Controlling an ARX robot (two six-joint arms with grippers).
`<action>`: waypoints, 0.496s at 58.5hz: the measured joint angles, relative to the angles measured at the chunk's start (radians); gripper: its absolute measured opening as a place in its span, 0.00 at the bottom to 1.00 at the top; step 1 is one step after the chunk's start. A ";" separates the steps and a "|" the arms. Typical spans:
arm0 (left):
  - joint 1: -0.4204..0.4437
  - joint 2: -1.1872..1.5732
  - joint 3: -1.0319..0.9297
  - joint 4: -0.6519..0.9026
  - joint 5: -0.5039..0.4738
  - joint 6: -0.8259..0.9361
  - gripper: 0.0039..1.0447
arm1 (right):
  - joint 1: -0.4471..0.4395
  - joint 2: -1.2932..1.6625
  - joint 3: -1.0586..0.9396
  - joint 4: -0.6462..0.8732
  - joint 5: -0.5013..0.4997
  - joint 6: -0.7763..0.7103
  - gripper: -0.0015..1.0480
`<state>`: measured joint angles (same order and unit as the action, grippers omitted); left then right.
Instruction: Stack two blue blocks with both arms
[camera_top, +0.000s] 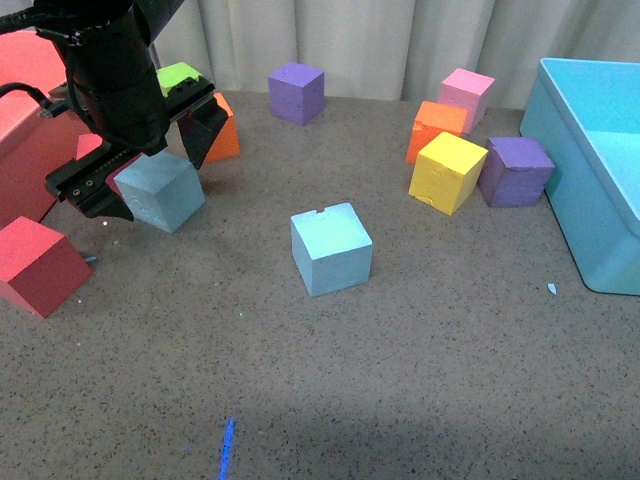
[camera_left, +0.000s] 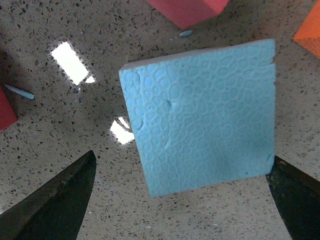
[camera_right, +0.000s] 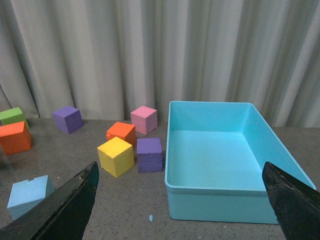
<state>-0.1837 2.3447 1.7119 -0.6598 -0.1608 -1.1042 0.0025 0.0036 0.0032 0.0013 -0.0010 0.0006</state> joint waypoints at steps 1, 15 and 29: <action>0.000 0.004 0.007 -0.003 0.002 0.000 0.94 | 0.000 0.000 0.000 0.000 0.000 0.000 0.91; 0.012 0.138 0.193 -0.048 0.014 -0.007 0.94 | 0.000 0.000 0.000 0.000 0.000 0.000 0.91; 0.013 0.157 0.219 -0.079 0.007 0.003 0.68 | 0.000 0.000 0.000 0.000 0.000 0.000 0.91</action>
<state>-0.1703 2.5015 1.9305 -0.7383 -0.1535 -1.1015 0.0025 0.0036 0.0032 0.0013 -0.0013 0.0002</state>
